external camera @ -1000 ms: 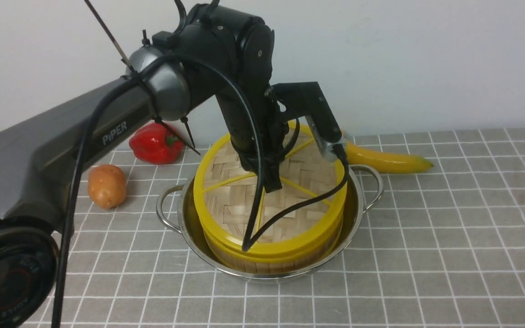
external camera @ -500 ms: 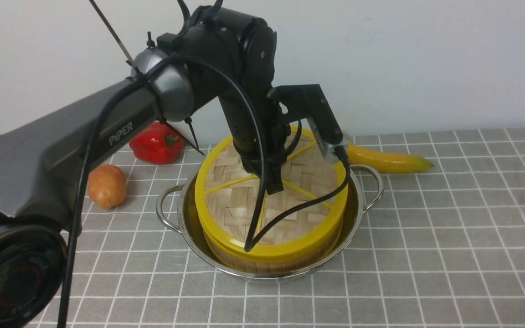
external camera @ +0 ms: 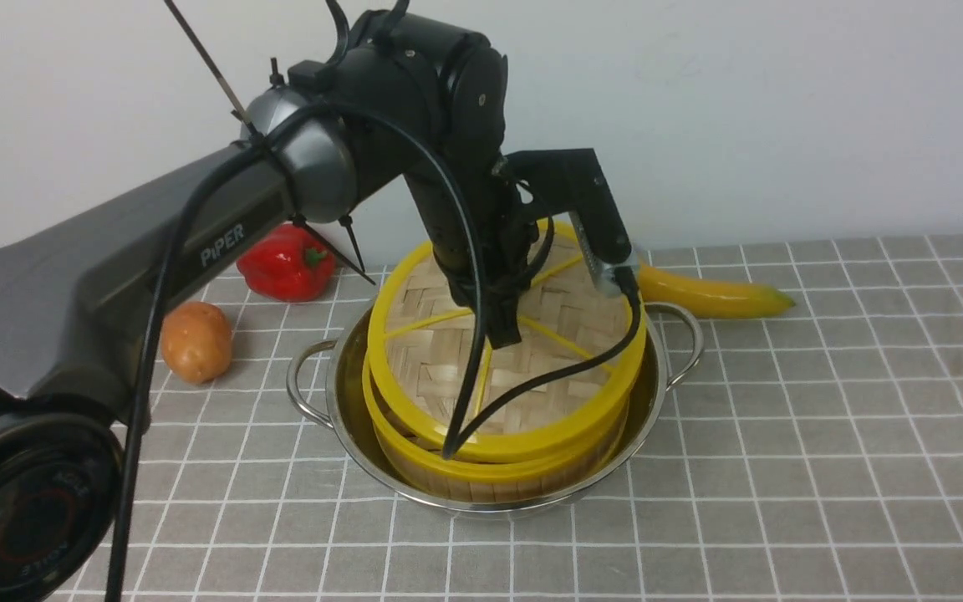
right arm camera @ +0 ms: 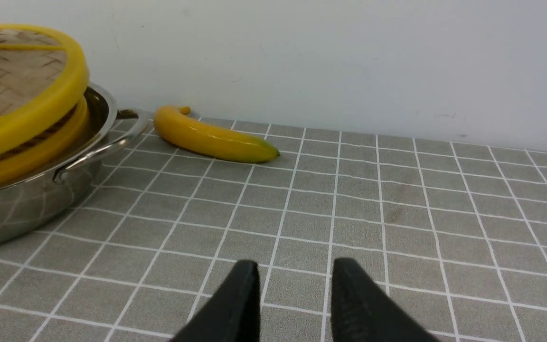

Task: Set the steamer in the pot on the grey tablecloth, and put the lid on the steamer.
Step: 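Place the yellow bamboo steamer lid onto the steamer in the pot with the left gripper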

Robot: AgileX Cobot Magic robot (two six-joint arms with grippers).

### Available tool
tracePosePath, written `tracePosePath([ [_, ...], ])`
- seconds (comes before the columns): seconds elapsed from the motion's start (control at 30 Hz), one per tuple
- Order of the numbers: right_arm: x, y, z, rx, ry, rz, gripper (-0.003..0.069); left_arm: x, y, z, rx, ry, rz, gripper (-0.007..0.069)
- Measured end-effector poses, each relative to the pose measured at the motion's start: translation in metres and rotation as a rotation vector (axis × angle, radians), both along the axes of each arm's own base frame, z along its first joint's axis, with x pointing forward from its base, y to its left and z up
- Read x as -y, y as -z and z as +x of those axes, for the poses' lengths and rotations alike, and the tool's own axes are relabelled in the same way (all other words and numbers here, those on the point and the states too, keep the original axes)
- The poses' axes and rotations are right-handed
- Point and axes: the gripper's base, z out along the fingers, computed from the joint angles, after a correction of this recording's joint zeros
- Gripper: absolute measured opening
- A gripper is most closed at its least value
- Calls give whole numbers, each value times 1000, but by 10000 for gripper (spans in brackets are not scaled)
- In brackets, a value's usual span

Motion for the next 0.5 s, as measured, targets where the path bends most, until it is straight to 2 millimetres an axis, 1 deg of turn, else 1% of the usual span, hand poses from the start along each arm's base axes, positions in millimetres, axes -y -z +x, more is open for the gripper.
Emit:
tracePosePath([
  [0.23,0,0,0,0,0,0,240,0,0,0,-5,3,3,117],
  [0.5,0,0,0,0,0,0,240,-4,-5,-2,-22,-26,35,117],
])
